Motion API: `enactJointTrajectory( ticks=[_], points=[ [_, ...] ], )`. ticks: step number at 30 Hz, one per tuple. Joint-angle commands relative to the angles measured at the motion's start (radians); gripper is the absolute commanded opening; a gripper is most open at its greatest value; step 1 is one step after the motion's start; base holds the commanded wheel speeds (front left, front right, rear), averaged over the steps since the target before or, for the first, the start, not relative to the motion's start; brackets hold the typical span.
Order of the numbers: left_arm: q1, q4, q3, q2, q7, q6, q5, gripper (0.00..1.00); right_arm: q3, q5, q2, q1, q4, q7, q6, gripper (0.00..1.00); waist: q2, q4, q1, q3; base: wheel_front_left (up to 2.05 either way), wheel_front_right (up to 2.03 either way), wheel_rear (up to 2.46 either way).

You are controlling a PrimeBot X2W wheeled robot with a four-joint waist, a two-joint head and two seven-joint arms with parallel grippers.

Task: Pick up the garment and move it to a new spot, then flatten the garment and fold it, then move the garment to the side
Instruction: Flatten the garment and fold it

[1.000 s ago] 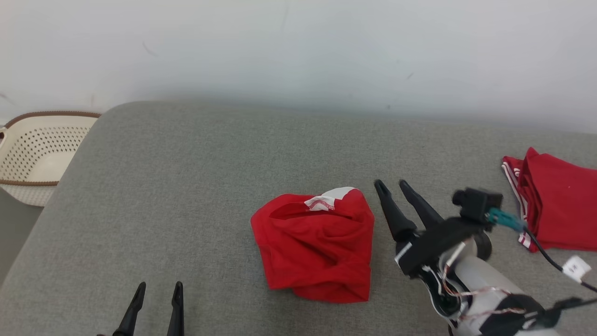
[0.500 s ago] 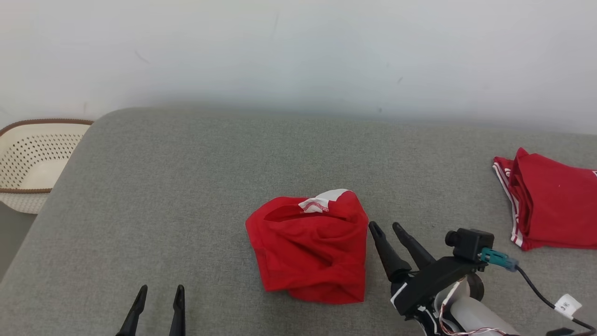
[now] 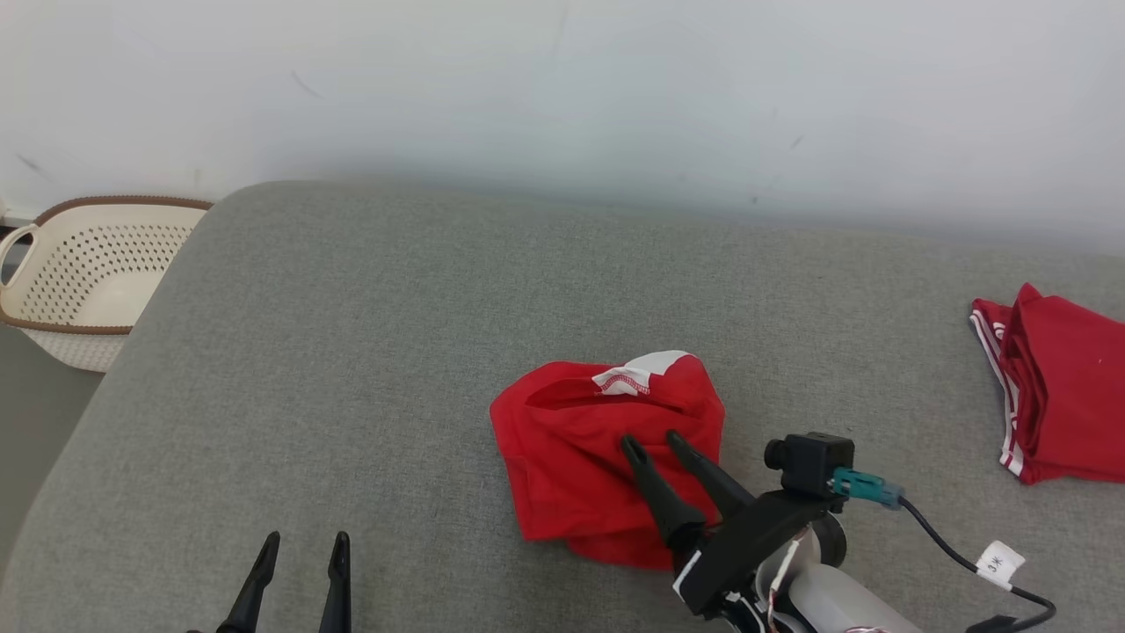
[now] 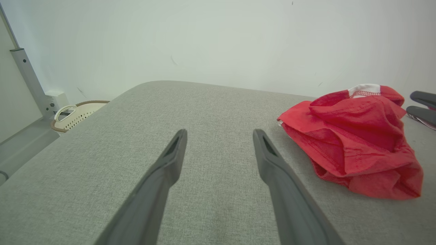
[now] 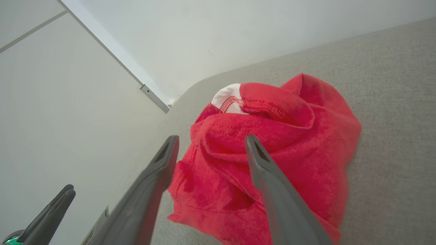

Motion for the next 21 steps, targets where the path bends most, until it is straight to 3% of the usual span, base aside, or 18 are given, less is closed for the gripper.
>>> enactJointTrajectory(
  ticks=[1, 10, 11, 12, 13, 14, 15, 16, 17, 21],
  points=[
    [-0.003, 0.0, 0.001, 0.0, -0.003, 0.002, -0.005, 1.0, 0.005, -0.01, 0.007, -0.012, 0.001, 0.003, 0.0, 1.0, 0.0, 0.005, 0.0001, 0.004, 0.0, 0.0, 0.0],
    [-0.013, -0.001, -0.012, 0.0, -0.003, 0.007, -0.015, 1.0, 0.035, -0.068, 0.045, -0.078, 0.092, 0.009, 0.0, 1.0, 0.0, 0.024, 0.0001, 0.024, 0.0, 0.0, 0.0],
    [-0.014, 0.0, -0.012, 0.0, -0.003, 0.009, -0.017, 1.0, 0.037, -0.075, 0.049, -0.086, 0.106, 0.004, 0.0, 0.96, 0.0, 0.027, 0.0001, 0.025, 0.0, 0.0, 0.0],
    [-0.015, 0.0, -0.013, 0.0, -0.003, 0.011, -0.018, 1.0, 0.039, -0.086, 0.053, -0.094, 0.124, -0.001, 0.0, 0.91, 0.0, 0.03, 0.0001, 0.027, 0.0, 0.0, 0.0],
    [-0.015, 0.0, -0.013, 0.0, -0.003, 0.012, -0.019, 1.0, 0.042, -0.091, 0.059, -0.099, 0.136, -0.003, 0.0, 0.63, 0.0, 0.032, 0.0001, 0.028, 0.0, 0.0, 0.0],
    [-0.015, -0.001, -0.013, 0.0, -0.003, 0.014, -0.02, 1.0, 0.043, -0.094, 0.066, -0.103, 0.146, -0.008, 0.0, 0.42, 0.0, 0.034, 0.0001, 0.029, 0.0, 0.0, 0.0],
    [-0.015, -0.001, -0.013, 0.0, -0.003, 0.014, -0.02, 1.0, 0.043, -0.094, 0.066, -0.103, 0.146, -0.008, 0.0, 0.42, 0.0, 0.034, 0.0001, 0.029, 0.0, 0.0, 0.0],
    [-0.014, -0.001, -0.013, 0.0, -0.003, 0.015, -0.021, 1.0, 0.046, -0.099, 0.069, -0.108, 0.156, -0.012, 0.0, 0.29, 0.0, 0.036, 0.0001, 0.03, 0.0, 0.0, 0.0],
    [-0.014, 0.0, -0.013, 0.0, -0.003, 0.016, -0.019, 1.0, 0.05, -0.108, 0.07, -0.115, 0.165, -0.016, 0.0, 0.0, 0.0, 0.038, 0.0001, 0.031, 0.0, 0.0, 0.0],
    [-0.012, 0.003, -0.013, 0.0, -0.003, 0.017, -0.02, 1.0, 0.07, -0.127, 0.078, -0.123, 0.179, -0.042, 0.0, 0.0, 0.0, 0.041, 0.0001, 0.03, 0.0, 0.0, 0.0]
  ],
)
